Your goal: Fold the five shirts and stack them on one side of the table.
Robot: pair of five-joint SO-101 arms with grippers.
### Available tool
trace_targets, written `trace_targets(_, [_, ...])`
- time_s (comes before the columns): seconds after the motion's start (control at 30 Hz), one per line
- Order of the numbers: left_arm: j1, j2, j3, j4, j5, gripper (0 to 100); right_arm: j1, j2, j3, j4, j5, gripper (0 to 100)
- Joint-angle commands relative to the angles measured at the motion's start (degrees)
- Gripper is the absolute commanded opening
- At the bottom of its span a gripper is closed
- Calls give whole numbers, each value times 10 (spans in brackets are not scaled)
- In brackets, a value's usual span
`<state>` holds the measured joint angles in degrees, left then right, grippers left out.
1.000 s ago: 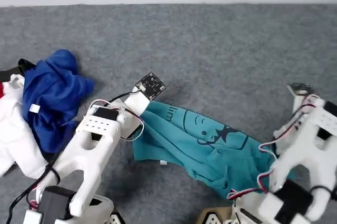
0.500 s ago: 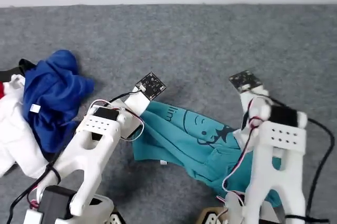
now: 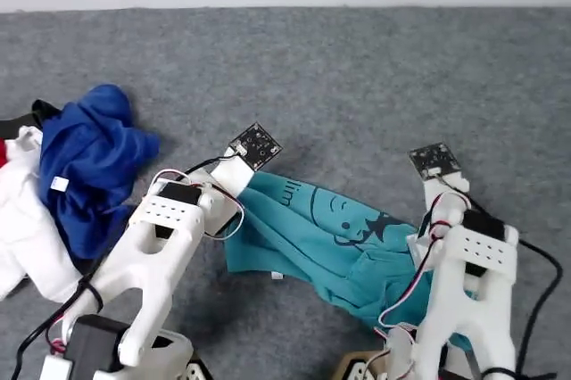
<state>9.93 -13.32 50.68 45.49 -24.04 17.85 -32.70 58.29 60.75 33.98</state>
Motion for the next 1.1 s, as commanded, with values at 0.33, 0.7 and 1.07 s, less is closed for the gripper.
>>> trace_targets(0.33, [-4, -2, -1, -4, 4, 14, 69, -17, 6, -14, -2, 57])
trace_targets(0.7, [-4, -2, 0, -4, 4, 14, 71, -16, 6, -13, -2, 107])
trace_targets(1.07, [-2, -2, 0, -4, 4, 14, 71, -15, 6, -33, -2, 111])
